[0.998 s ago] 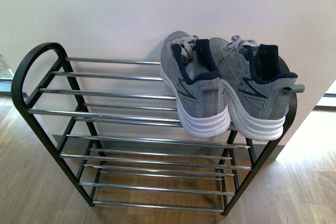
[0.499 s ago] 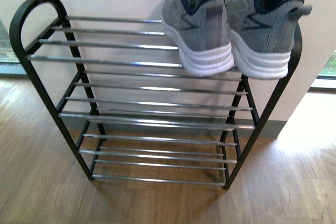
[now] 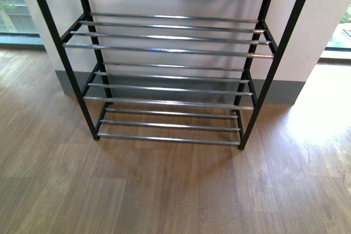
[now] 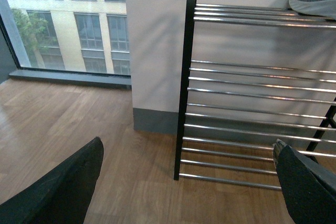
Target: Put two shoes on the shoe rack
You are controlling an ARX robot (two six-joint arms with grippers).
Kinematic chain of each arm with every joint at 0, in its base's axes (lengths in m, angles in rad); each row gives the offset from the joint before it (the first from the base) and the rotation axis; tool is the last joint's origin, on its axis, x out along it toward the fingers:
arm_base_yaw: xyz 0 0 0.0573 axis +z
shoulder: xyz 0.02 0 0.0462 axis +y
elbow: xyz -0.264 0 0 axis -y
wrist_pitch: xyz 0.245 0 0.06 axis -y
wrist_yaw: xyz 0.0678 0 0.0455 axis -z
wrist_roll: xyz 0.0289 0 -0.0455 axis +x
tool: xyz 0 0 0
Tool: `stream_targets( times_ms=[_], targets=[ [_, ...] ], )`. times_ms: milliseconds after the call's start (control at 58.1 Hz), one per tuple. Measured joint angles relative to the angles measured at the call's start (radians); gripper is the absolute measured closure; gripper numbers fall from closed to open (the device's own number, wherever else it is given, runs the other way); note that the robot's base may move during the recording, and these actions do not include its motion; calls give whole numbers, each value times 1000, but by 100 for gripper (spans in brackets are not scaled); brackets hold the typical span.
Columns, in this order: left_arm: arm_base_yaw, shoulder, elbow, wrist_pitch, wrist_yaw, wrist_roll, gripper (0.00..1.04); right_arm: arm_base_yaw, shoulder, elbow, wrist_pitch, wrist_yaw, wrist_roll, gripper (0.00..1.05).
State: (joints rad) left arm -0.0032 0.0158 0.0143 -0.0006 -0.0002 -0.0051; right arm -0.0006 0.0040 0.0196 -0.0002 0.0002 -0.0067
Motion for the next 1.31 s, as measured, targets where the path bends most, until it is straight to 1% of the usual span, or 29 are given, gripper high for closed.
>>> stream_targets(
  times_ms=[1308],
  targets=[
    [0,0,0,0,0,0,9,0,0,0,0,0,0,9]
  ],
)
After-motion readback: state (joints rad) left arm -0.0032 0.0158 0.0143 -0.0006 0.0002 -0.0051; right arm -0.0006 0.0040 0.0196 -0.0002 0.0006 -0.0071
